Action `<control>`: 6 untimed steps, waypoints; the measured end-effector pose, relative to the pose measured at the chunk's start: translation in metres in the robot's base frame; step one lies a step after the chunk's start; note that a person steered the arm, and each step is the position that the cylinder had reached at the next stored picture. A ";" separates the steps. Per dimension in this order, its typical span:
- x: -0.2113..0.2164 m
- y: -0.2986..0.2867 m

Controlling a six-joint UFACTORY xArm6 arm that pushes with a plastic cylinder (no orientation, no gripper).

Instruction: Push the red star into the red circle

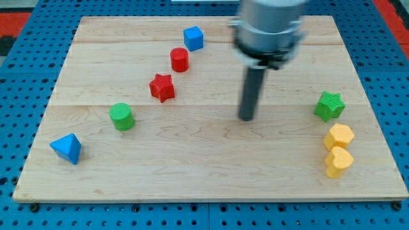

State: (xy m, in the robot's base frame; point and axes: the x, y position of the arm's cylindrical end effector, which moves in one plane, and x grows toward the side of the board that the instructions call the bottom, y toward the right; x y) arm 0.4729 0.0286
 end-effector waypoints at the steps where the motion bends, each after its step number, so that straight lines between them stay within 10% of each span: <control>1: 0.000 -0.055; 6: -0.134 -0.097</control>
